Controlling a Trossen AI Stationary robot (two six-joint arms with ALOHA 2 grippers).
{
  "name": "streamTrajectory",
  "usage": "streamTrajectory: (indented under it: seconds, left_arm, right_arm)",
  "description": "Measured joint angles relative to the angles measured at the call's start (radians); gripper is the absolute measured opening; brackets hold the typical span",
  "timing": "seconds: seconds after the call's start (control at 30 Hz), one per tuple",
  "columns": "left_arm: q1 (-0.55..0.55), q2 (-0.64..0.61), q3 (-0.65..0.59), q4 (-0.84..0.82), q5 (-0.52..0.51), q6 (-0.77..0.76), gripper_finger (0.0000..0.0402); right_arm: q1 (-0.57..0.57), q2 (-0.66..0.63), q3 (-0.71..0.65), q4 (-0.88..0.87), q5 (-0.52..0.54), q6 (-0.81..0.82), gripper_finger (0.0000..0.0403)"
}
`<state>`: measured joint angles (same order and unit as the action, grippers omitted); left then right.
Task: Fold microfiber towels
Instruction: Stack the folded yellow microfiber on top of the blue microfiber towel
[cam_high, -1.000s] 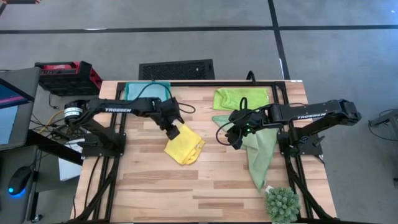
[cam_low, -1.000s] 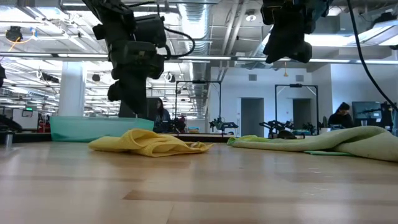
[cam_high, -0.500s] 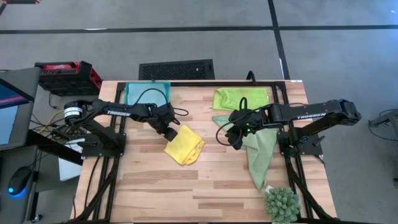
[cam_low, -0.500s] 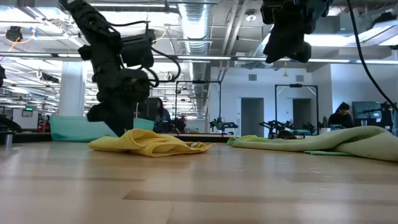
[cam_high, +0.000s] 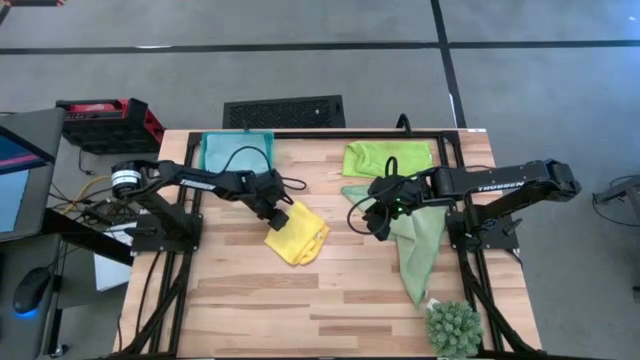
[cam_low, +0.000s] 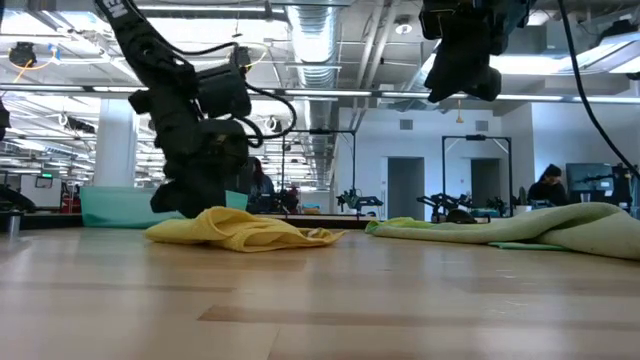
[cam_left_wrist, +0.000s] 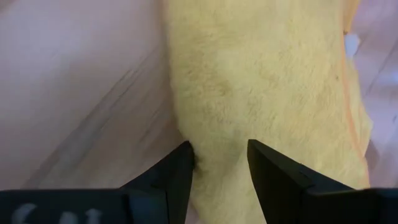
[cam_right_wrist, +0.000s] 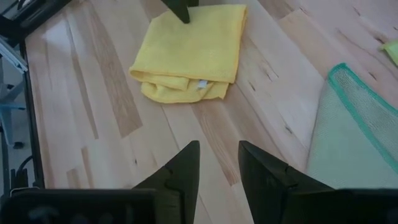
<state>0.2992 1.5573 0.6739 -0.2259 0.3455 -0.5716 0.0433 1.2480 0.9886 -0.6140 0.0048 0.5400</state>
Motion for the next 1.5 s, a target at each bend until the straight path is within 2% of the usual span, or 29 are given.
streamTrajectory:
  seconds: [0.27, 0.37, 0.5, 0.67, 0.87, 1.1, 1.3, 1.5]
  left_arm:
    - [-0.023, 0.060, 0.003, 0.050, 0.025, 0.002, 0.0140]
    - [-0.026, 0.047, 0.001, 0.047, -0.010, 0.027, 0.0105]
    - [-0.024, 0.044, 0.009, 0.010, -0.020, 0.100, 0.0020]
    - [-0.025, 0.043, 0.089, -0.190, -0.054, 0.236, 0.0006]
    - [-0.005, 0.011, 0.246, -0.550, -0.239, 0.424, 0.0002]
    - [0.075, -0.009, 0.423, -0.829, -0.491, 0.600, 0.0001]
    - [0.161, -0.009, 0.524, -0.945, -0.659, 0.755, 0.0000]
    - [0.241, -0.009, 0.570, -0.995, -0.807, 0.910, 0.0000]
  right_arm:
    - [0.000, 0.000, 0.000, -0.009, -0.001, 0.000, 0.0133]
    - [0.000, 0.000, 0.000, -0.008, -0.001, 0.000, 0.0134]
    - [0.000, 0.000, 0.000, -0.009, -0.001, 0.001, 0.0133]
    - [0.000, 0.000, 0.000, -0.010, -0.001, 0.001, 0.0133]
    - [0.000, 0.000, 0.000, -0.010, 0.000, 0.001, 0.0134]
    - [0.000, 0.000, 0.000, -0.010, 0.000, 0.001, 0.0133]
    - [0.000, 0.000, 0.000, -0.008, 0.001, 0.001, 0.0134]
    - [0.000, 0.000, 0.000, -0.007, 0.001, 0.001, 0.0134]
